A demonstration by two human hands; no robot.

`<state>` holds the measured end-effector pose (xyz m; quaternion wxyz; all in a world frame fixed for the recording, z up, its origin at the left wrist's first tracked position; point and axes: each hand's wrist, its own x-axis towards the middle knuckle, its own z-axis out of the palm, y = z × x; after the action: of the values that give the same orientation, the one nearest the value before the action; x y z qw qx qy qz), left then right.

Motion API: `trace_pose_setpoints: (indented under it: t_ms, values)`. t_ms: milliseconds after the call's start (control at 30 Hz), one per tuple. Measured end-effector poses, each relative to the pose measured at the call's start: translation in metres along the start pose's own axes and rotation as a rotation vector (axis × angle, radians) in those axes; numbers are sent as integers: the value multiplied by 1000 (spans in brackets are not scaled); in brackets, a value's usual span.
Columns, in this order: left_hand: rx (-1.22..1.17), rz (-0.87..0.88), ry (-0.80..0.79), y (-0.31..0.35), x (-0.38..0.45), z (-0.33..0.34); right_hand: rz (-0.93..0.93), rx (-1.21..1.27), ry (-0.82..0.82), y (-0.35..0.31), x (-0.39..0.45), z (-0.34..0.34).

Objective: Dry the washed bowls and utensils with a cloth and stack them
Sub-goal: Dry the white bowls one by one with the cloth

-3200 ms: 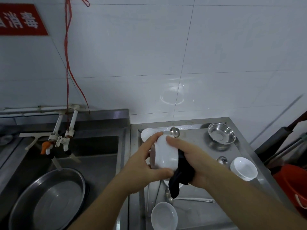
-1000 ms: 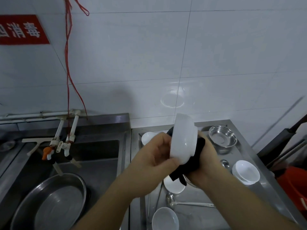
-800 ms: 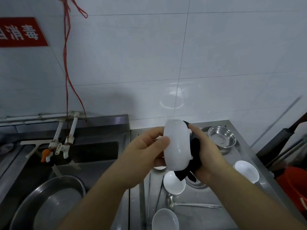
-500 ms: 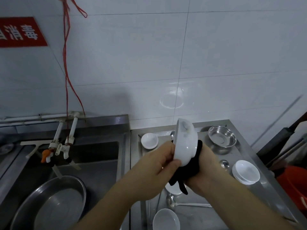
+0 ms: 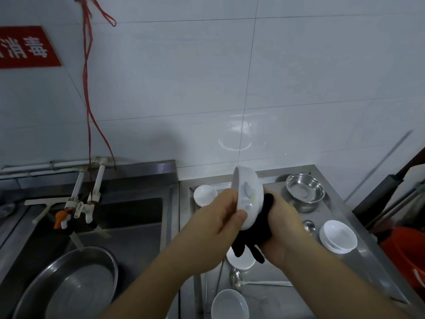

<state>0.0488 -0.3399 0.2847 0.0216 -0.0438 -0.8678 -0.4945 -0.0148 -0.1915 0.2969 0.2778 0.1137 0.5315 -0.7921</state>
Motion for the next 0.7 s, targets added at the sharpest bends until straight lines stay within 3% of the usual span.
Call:
trace_pose_setpoints:
  t_ms: [100, 400, 567, 700]
  values:
    - [102, -3, 69, -2, 2, 11, -1, -6, 99, 4, -3, 2]
    - [121, 9, 79, -10, 6, 17, -339, -228, 176, 16, 7, 3]
    - [395, 14, -117, -10, 6, 20, -284, -287, 130, 3, 11, -4]
    - [562, 73, -172, -14, 9, 23, -270, -326, 106, 4, 17, -12]
